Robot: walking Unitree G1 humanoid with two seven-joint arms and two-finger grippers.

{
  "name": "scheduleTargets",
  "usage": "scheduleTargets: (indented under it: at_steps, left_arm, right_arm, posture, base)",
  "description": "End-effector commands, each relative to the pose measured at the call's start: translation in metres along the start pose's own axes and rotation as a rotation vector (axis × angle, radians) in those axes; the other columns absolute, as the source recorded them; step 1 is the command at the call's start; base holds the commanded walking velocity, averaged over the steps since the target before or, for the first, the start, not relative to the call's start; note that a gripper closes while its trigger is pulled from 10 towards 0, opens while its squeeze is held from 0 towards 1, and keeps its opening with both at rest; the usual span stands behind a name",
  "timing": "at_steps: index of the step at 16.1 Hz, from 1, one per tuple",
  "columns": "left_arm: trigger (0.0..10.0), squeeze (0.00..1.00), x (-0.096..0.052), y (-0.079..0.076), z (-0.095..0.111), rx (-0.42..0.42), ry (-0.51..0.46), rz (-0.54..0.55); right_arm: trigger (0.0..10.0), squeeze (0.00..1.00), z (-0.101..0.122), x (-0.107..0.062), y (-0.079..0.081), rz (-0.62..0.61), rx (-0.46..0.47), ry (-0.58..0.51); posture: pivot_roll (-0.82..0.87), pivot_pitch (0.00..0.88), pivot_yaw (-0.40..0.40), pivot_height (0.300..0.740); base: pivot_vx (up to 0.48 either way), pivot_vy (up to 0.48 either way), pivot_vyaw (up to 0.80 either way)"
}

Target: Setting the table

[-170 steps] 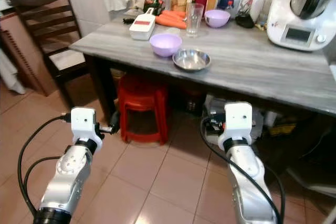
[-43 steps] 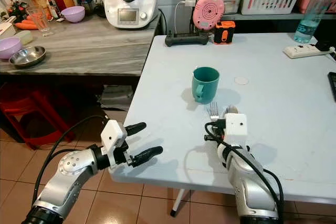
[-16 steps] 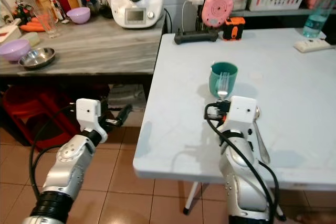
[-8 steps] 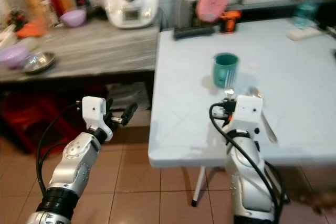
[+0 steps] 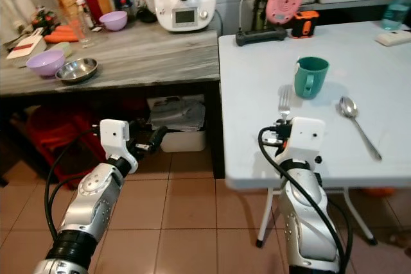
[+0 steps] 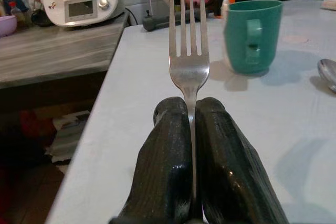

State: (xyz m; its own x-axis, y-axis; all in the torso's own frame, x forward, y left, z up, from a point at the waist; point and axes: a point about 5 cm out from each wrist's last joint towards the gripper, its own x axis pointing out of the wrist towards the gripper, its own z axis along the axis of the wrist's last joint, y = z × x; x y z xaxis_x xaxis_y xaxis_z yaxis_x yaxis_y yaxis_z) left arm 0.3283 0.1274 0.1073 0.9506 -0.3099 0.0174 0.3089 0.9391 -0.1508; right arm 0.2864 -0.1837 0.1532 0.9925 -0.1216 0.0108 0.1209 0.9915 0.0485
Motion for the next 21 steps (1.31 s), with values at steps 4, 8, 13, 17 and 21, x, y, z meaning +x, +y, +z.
scheduleTargets:
  at_steps: [4, 8, 13, 17, 21]
  left_arm:
    - [10.0, 0.00, -0.0025, 0.0163, 0.0033, 0.030, 0.000, 0.055]
    - [10.0, 0.00, -0.0020, 0.0171, 0.0037, 0.036, -0.002, 0.060]
    - [10.0, 0.00, -0.0018, 0.0189, 0.0023, 0.044, 0.003, 0.076]
    - [10.0, 0.00, -0.0013, 0.0193, 0.0021, 0.048, 0.005, 0.078]
    - [10.0, 0.00, -0.0008, 0.0196, 0.0021, 0.049, 0.004, 0.080]
  right_arm:
    - [10.0, 0.00, 0.0030, 0.0002, 0.0128, 0.050, 0.013, -0.023]
    - [10.0, 0.00, 0.0029, 0.0003, 0.0129, 0.051, 0.013, -0.024]
    - [10.0, 0.00, 0.0026, 0.0003, 0.0133, 0.051, 0.013, -0.029]
    - [10.0, 0.00, 0.0020, 0.0006, 0.0138, 0.051, 0.017, -0.029]
    - [10.0, 0.00, 0.0017, 0.0011, 0.0138, 0.051, 0.018, -0.030]
  posture:
    - [-0.15, 0.020, 0.103, 0.740]
    - [-0.15, 0.015, 0.105, 0.740]
    - [-0.15, 0.017, 0.106, 0.740]
    - [-0.15, 0.017, 0.107, 0.740]
    - [-0.15, 0.018, 0.108, 0.740]
  base:
    - [0.000, 0.419, 0.00]
    - [0.000, 0.421, 0.00]
    - [0.000, 0.420, 0.34]
    - [0.000, 0.421, 0.59]
    - [0.000, 0.418, 0.52]
